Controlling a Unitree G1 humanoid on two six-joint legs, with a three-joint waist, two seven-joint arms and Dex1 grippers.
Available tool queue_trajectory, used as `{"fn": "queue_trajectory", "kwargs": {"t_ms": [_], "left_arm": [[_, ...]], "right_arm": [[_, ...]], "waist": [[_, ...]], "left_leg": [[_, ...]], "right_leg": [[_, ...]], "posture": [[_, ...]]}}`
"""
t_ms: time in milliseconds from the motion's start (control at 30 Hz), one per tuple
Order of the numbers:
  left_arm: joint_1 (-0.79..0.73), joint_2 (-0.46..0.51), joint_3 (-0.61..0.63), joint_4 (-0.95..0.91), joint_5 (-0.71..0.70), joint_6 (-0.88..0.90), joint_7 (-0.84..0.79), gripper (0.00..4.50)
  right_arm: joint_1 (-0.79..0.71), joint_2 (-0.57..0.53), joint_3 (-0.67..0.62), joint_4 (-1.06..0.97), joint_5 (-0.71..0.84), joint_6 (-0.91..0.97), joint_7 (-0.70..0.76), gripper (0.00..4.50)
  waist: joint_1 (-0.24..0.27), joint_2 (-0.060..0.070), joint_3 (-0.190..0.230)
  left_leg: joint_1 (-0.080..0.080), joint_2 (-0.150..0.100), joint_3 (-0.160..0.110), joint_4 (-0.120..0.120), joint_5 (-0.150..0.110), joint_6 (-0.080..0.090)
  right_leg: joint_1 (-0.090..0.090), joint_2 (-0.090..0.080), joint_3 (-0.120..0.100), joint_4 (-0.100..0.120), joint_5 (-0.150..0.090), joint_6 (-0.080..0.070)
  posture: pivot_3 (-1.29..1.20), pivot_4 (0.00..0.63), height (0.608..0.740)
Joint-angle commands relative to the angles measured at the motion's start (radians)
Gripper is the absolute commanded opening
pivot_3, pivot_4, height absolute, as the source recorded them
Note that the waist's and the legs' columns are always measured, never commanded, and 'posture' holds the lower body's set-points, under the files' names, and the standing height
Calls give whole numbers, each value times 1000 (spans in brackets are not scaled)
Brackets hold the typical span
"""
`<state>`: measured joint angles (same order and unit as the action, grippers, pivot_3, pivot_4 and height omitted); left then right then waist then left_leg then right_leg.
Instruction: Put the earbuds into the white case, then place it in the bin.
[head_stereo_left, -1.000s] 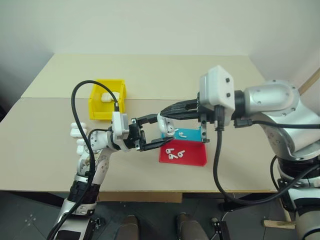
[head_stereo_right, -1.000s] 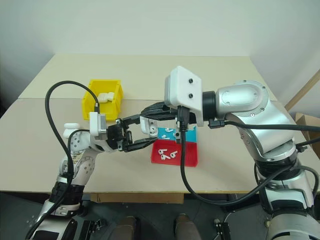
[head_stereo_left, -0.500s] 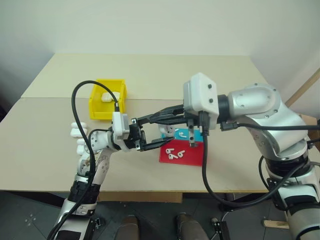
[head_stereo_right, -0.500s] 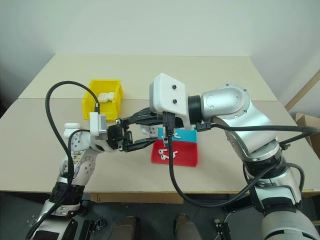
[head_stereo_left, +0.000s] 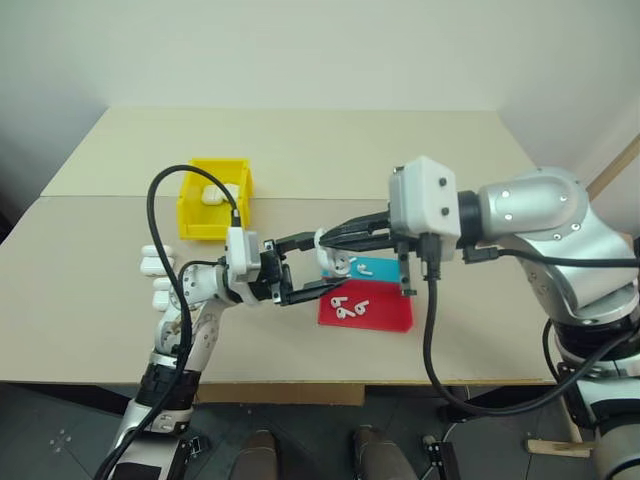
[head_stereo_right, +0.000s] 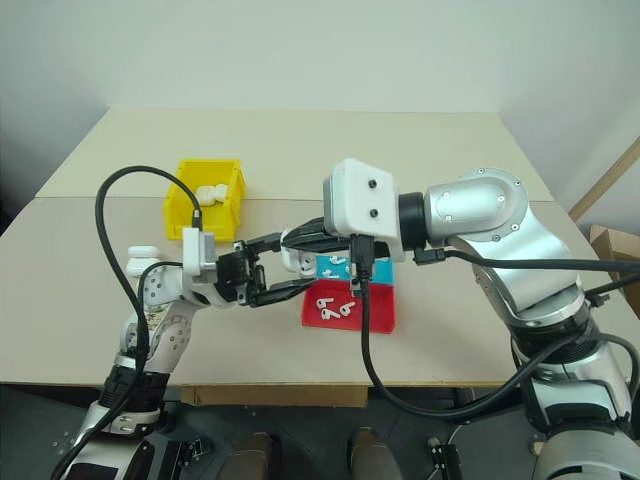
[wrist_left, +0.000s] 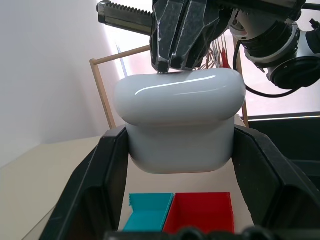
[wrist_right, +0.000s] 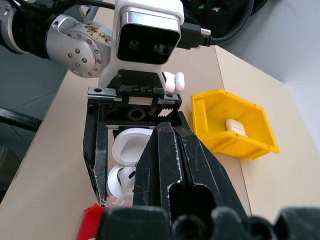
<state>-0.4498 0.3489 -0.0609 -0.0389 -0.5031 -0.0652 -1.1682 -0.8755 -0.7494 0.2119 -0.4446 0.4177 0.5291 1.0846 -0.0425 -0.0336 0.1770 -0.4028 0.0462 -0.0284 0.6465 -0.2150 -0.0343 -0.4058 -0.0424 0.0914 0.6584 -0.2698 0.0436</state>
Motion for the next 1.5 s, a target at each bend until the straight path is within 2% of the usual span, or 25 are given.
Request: {"fn": "queue_trajectory", "kwargs": {"t_ms": [33, 200, 433, 733, 1000, 1500], "left_arm": [[-28, -5, 17, -37, -20, -25, 0, 2799], [-35, 2, 13, -23, -15, -21, -10, 2799], [-51, -1, -1, 2, 5, -22, -16, 2799], [-55, -4, -2, 11, 18, -30, -20, 2799], [-49, -7, 0, 3, 25, -33, -15, 2799], [-51, -3, 12, 4, 7, -40, -22, 2799]], "right_arm": [[10, -24, -33, 2, -18, -33, 16, 14], [-66, -31, -54, 44, -20, -150, 93, 14], [-238, 24, 51, 163, -88, -211, 200, 14], [-311, 103, 124, 288, -171, -346, 302, 14], [-315, 134, 139, 318, -213, -419, 358, 14], [-280, 64, 135, 378, -288, -541, 390, 14]], "waist": [[0, 0, 0], [-2, 0, 0], [-3, 1, 0], [0, 1, 0], [0, 1, 1], [0, 2, 1]], "left_leg": [[0, 0, 0, 0, 0, 0], [0, 0, 0, 0, 0, 0], [1, 0, 0, 0, 0, 0], [0, 0, 0, 0, 0, 0], [1, 0, 0, 0, 0, 0], [1, 0, 0, 0, 0, 0]], "right_leg": [[0, 0, 0, 0, 0, 0], [0, 0, 0, 0, 0, 0], [0, 0, 0, 0, 0, 0], [0, 0, 0, 0, 0, 0], [0, 0, 0, 1, 0, 0], [0, 0, 0, 1, 0, 0]], "posture": [[0, 150, 740], [0, 150, 740], [0, 150, 740], [0, 150, 740], [0, 150, 740], [0, 150, 740]]}}
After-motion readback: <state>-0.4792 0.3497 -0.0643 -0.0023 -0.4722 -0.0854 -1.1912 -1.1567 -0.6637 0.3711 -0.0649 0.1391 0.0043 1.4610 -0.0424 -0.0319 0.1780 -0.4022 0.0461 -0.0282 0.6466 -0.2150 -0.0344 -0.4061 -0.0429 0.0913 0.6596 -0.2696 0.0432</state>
